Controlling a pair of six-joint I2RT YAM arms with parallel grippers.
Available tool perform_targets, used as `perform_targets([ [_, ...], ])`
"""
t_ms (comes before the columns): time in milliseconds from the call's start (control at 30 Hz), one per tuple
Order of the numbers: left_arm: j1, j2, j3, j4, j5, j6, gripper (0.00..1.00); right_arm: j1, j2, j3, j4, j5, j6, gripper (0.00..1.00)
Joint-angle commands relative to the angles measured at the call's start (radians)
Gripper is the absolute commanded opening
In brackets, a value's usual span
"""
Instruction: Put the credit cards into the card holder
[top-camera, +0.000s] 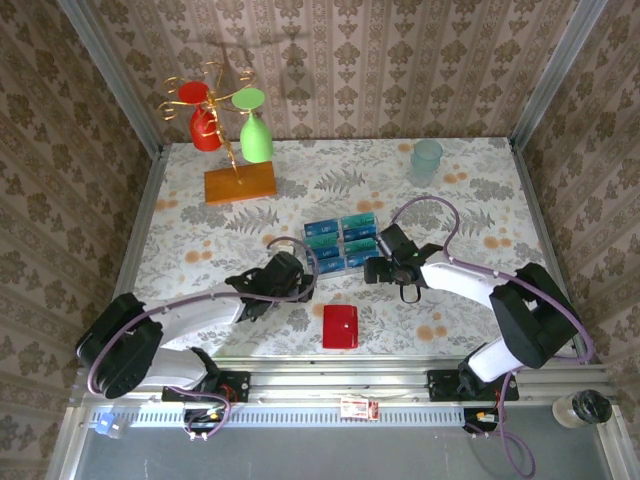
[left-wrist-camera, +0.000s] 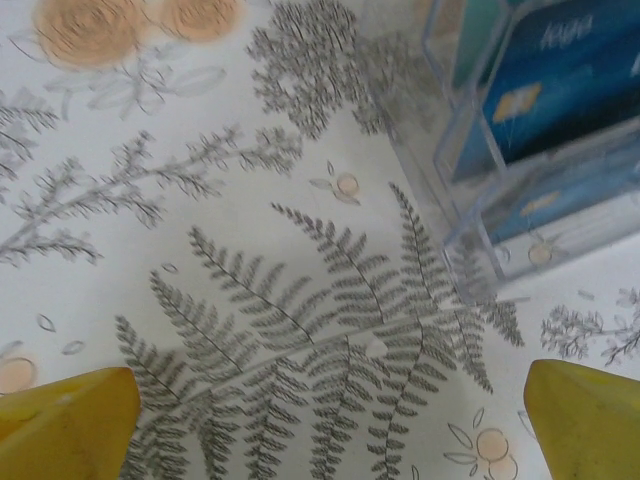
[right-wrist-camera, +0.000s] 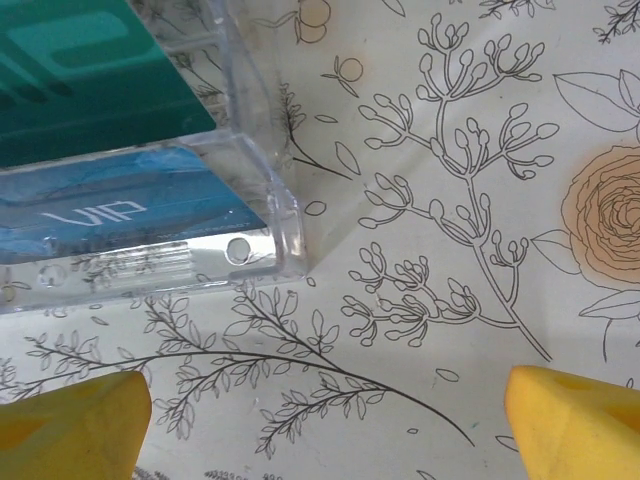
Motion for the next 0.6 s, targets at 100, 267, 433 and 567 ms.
perform_targets([
  [100,-0.014,0.102,0.009,0.024,-0.033,-0.030,1.00,-0.012,-0.018,-0.012,-0.005,-0.031,0.018,0.93],
  [267,-0.008,0.164,0.040,0.045,-0.068,-0.033,1.00,-0.019,-0.001,-0.018,0.006,-0.041,0.018,0.92],
  [433,0.025,0.209,0.063,0.073,-0.066,-0.031,1.00,-0.034,0.018,-0.016,0.016,-0.056,0.018,0.93],
  [567,0.061,0.240,0.077,0.095,-0.063,-0.017,1.00,-0.044,0.037,-0.012,0.025,-0.066,0.015,0.93],
])
